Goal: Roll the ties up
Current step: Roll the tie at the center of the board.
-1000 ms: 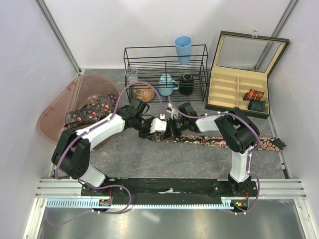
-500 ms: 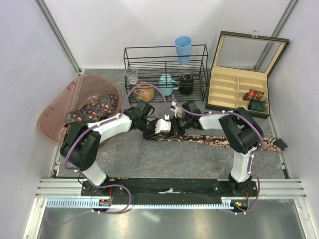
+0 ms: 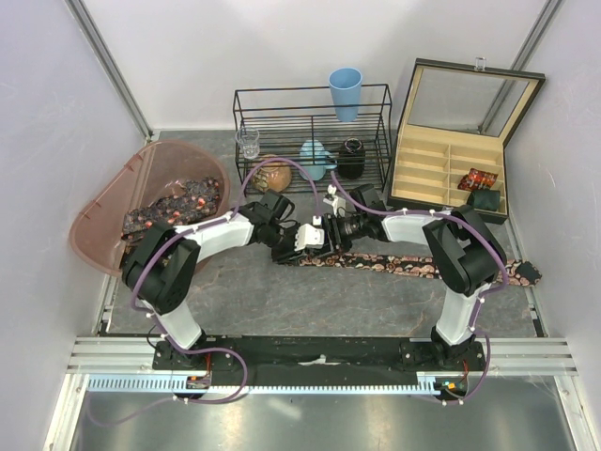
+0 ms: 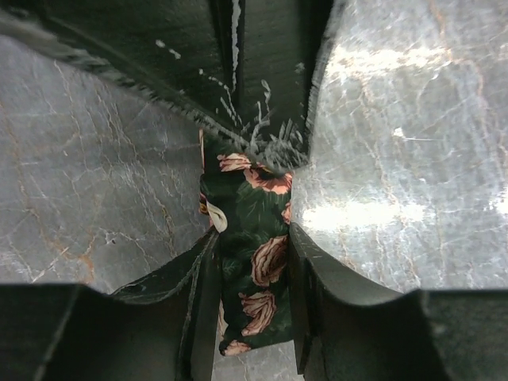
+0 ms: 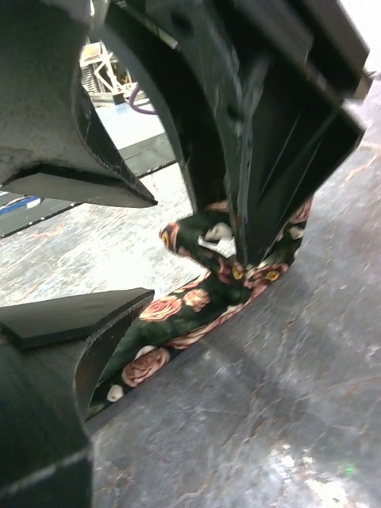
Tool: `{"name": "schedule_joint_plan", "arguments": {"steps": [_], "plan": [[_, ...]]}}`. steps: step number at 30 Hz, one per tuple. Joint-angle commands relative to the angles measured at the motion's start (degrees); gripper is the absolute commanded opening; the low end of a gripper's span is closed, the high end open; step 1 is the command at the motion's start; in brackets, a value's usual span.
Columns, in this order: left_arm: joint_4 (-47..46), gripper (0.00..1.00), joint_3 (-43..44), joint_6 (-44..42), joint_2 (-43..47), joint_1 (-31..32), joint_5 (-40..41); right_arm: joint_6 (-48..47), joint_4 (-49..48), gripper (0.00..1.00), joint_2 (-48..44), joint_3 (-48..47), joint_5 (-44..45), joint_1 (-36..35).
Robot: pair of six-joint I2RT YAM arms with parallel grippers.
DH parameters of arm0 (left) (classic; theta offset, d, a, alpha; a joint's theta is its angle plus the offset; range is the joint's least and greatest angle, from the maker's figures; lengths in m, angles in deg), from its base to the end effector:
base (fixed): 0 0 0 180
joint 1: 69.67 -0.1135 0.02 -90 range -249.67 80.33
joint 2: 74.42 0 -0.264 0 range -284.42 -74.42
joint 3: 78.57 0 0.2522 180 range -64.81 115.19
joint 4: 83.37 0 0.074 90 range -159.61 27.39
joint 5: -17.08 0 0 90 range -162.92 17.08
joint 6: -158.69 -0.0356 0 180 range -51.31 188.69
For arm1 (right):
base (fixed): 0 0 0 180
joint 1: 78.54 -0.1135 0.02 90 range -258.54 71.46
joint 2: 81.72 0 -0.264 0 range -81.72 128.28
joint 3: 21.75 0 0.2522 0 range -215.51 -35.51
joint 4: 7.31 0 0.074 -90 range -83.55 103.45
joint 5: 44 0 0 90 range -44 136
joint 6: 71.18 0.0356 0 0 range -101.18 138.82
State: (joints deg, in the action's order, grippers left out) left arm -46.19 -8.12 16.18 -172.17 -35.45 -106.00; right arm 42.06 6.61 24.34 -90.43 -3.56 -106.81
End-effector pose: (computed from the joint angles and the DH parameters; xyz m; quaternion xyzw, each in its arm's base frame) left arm 0.2573 -0.1985 0.1657 0.6877 0.6365 -0.2405 0.2532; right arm 0.2991 0.1916 0.1383 -0.1763 0.8497 0.4869 0.0991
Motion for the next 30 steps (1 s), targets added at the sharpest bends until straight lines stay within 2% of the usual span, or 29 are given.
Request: {"name": "schedule_joint_plan", "arguments": {"steps": [1,5,11,14,15,18,19,20,23,30], "plan": [[-1.6,0.43,2.9,0.8,-0.9,0.2,-0.1,3.5,-5.9,0.55,-0.2,-1.7,-1.9,0.3],[-1.6,0.43,4.0,0.6,-1.5,0.8,-0.7,6.4,-7.5,0.54,2.5,-1.9,-1.1,0.3],[-0.9,0.43,5.1,0.0,-2.5,1.3,-0.7,11.2,-14.2,0.47,5.0,-1.1,-0.1,0.3],[-0.6,0.43,5.5,-0.2,-2.8,1.4,-0.7,12.0,-15.4,0.31,5.3,-0.7,0.5,0.3],[-0.5,0.43,5.5,0.0,-2.8,1.3,-0.7,11.7,-15.4,0.21,5.2,-0.5,0.8,0.4],[0.0,0.51,5.0,0.9,-2.3,1.0,0.8,9.4,-12.3,0.06,4.8,-0.4,2.1,0.4],[-0.1,0.55,4.1,0.9,-1.7,0.7,1.1,7.4,-11.2,0.03,4.9,-0.6,2.6,0.4],[-0.3,0.60,3.8,1.2,-0.8,-0.3,1.1,6.5,-10.2,0.02,4.9,-0.8,3.1,0.4],[0.0,0.66,2.2,1.4,1.3,-2.6,0.8,3.7,-7.1,0.00,5.1,-0.9,4.8,0.4],[0.3,0.67,-1.1,-1.6,2.6,-3.9,1.3,-0.5,-1.9,0.00,6.2,-1.7,7.1,0.4]]}}
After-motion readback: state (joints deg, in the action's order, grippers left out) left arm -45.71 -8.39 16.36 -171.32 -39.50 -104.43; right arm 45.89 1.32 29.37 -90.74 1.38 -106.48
